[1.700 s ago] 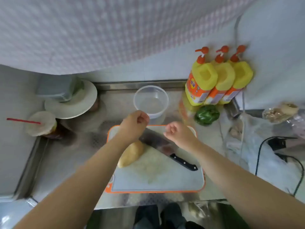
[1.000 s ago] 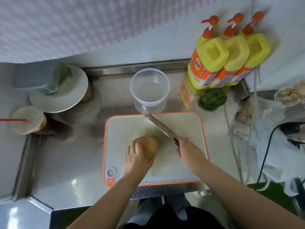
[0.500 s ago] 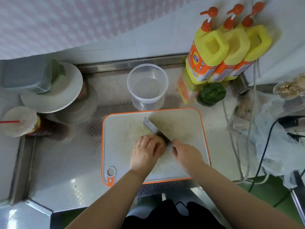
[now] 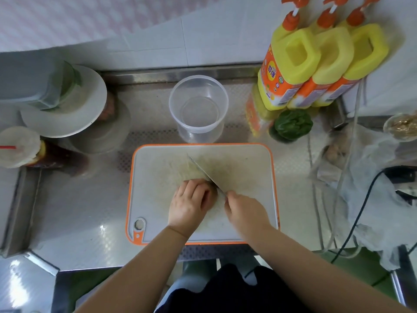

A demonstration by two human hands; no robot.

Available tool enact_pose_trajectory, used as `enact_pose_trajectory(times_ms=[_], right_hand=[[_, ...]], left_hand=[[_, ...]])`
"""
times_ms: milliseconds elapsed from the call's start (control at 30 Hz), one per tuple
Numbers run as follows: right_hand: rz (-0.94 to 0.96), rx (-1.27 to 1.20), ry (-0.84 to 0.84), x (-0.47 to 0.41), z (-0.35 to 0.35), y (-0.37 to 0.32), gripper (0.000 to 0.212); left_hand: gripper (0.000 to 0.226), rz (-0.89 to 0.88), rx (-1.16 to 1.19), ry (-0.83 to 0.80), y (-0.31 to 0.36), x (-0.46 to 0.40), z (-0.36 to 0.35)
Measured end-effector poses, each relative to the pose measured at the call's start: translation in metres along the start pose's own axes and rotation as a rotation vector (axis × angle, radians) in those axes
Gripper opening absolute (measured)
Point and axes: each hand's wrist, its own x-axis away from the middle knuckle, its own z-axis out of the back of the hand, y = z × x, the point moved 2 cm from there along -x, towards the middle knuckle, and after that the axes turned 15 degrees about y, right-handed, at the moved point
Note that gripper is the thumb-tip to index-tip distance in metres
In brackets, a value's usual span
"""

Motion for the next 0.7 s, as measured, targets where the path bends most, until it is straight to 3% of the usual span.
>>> enact_pose_trajectory(times_ms=[300, 467, 600, 700], right_hand=[[0.013, 0.161, -0.046, 0.017, 0.023, -0.022, 0.018], [-0.024, 0.161, -0.041, 0.018, 0.021, -0.021, 0.039], [0.013, 0.135, -0.068, 0.02, 0.02, -0.02, 0.02], [-0.008, 0.091, -0.076, 0.02, 0.023, -0.018, 0.023]], left_hand=[[0.009, 0.012, -0.066, -0.015, 0.001, -0.001, -0.002], [0.012, 0.007, -0.062, -0.005, 0.0, 0.0, -0.004], [0.014, -0.006, -0.047, 0.017, -0.001, 0.0, -0.006], [0.011, -0.011, -0.035, 0.023, -0.001, 0.001, -0.007]])
